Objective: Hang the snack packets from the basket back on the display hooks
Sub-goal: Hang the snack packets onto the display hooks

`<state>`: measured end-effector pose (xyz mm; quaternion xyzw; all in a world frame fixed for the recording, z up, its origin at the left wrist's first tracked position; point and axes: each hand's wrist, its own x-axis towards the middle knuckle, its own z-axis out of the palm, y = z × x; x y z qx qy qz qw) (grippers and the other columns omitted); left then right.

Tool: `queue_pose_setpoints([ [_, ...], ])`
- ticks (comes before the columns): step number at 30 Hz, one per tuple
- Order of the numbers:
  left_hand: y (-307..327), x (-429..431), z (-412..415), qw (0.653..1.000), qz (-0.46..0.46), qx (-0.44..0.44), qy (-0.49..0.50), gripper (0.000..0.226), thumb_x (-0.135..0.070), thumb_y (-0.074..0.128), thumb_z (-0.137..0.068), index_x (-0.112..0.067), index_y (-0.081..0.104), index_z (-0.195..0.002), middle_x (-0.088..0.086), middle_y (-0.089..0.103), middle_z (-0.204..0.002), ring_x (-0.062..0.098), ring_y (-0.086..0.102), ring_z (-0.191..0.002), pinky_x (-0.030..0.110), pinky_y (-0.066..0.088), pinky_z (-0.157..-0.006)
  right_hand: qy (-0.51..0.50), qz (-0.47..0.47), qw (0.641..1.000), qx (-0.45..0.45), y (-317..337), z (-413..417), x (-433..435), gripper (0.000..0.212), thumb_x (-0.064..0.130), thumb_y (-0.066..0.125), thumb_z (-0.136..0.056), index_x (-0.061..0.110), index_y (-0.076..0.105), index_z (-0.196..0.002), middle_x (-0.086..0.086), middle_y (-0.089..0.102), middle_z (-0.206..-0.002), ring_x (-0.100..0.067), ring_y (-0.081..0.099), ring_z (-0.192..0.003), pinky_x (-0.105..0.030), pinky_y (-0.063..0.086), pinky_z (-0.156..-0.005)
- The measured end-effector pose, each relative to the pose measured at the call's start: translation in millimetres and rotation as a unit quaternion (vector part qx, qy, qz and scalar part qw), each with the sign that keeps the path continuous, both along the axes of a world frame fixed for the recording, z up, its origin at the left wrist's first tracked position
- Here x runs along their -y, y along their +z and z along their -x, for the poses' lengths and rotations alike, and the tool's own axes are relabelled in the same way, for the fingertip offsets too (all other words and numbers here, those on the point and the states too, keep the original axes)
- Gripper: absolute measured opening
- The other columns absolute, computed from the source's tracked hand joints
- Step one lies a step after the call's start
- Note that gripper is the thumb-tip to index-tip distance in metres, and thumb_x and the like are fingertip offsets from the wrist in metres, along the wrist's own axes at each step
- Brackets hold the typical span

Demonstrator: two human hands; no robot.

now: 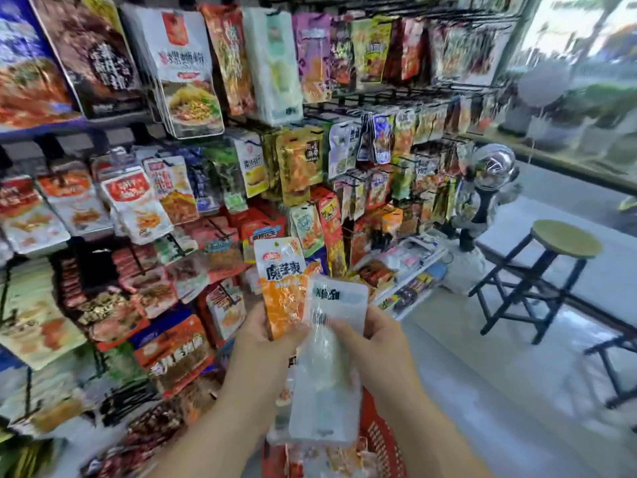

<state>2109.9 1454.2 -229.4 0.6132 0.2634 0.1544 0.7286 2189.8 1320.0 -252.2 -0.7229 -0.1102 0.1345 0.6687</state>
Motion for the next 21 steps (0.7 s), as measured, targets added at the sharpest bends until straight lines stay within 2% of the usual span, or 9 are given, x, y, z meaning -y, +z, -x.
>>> queue_pose_setpoints([
  [2,-6,-8,-19,1.0,-0.004,-0.01,-0.026,0.029,-0.005,0.071,-0.097,-0.029,0.07,-0.114,-0.008,0.08,-0.103,0.01,0.075,-0.094,0.034,0.055,-0.083,-0.007,0.027,0.999,0.03,-1,-20,0,0.015,0.012,0.069,-0.097,0.025,0.077,-0.095,0.008,0.079,-0.091,-0.015,0.075,-0.084,-0.049,0.061,-0.078],
  [4,-11,-18,-39,0.998,-0.006,-0.022,-0.062,0.03,-0.006,0.07,-0.097,-0.031,0.068,-0.114,-0.012,0.079,-0.104,0.006,0.074,-0.095,0.031,0.053,-0.084,-0.032,0.067,0.995,0.069,3,-44,-1,0.03,0.009,0.068,-0.095,0.031,0.07,-0.076,0.019,0.068,-0.069,-0.003,0.061,-0.063,-0.033,0.051,-0.063],
  [7,-15,-30,-68,0.996,-0.004,-0.035,-0.084,0.028,-0.007,0.07,-0.098,-0.032,0.067,-0.109,-0.017,0.079,-0.098,0.0,0.072,-0.09,0.024,0.046,-0.073,-0.074,0.114,0.981,0.137,18,-86,1,0.042,0.011,0.065,-0.097,0.042,0.066,-0.069,0.017,0.059,-0.061,-0.004,0.049,-0.057,-0.032,0.041,-0.057],
  [10,-25,-37,-98,0.994,0.005,-0.048,-0.093,0.03,-0.004,0.068,-0.098,-0.032,0.067,-0.109,-0.015,0.079,-0.095,-0.005,0.071,-0.08,0.021,0.044,-0.066,-0.081,0.135,0.962,0.222,26,-124,8,0.028,0.017,0.062,-0.102,0.03,0.069,-0.079,0.004,0.065,-0.072,-0.022,0.058,-0.071,-0.04,0.046,-0.064],
  [13,-28,-35,-121,0.991,0.028,-0.065,-0.11,0.03,-0.002,0.066,-0.099,-0.029,0.068,-0.112,-0.013,0.08,-0.095,0.006,0.074,-0.091,0.02,0.047,-0.067,-0.049,0.135,0.938,0.315,23,-140,17,0.032,0.009,0.061,-0.102,0.036,0.072,-0.09,0.016,0.066,-0.081,-0.004,0.058,-0.077,-0.016,0.041,-0.068],
  [15,-30,-34,-135,0.991,0.052,-0.069,-0.104,0.028,-0.003,0.064,-0.1,-0.026,0.069,-0.115,-0.009,0.08,-0.095,0.008,0.075,-0.086,0.019,0.049,-0.063,0.005,0.139,0.922,0.361,10,-146,21,0.031,0.005,0.055,-0.098,0.023,0.079,-0.106,0.009,0.073,-0.106,0.0,0.063,-0.106,-0.011,0.045,-0.09],
  [17,-31,-34,-148,0.99,0.076,-0.082,-0.09,0.027,-0.007,0.063,-0.102,-0.025,0.069,-0.121,-0.003,0.081,-0.102,0.015,0.076,-0.089,0.029,0.054,-0.069,0.078,0.131,0.916,0.371,-11,-157,24,0.038,0.009,0.048,-0.091,0.018,0.08,-0.11,0.008,0.072,-0.121,-0.007,0.056,-0.131,-0.019,0.042,-0.109],
  [19,-35,-33,-160,0.986,0.123,-0.095,-0.057,0.026,-0.01,0.062,-0.102,-0.023,0.071,-0.123,0.007,0.08,-0.11,0.031,0.075,-0.099,0.042,0.057,-0.079,0.13,0.119,0.911,0.372,-31,-171,28,0.037,0.003,0.053,-0.091,0.02,0.079,-0.112,0.009,0.071,-0.127,-0.011,0.051,-0.14,-0.027,0.041,-0.115],
  [21,-36,-28,-168,0.984,0.144,-0.101,-0.021,0.026,-0.012,0.063,-0.101,-0.02,0.071,-0.124,0.011,0.078,-0.114,0.036,0.073,-0.103,0.047,0.056,-0.082,0.17,0.123,0.897,0.388,-44,-186,32,0.039,-0.003,0.057,-0.09,0.018,0.078,-0.115,0.007,0.07,-0.129,-0.014,0.049,-0.142,-0.036,0.043,-0.116],
])
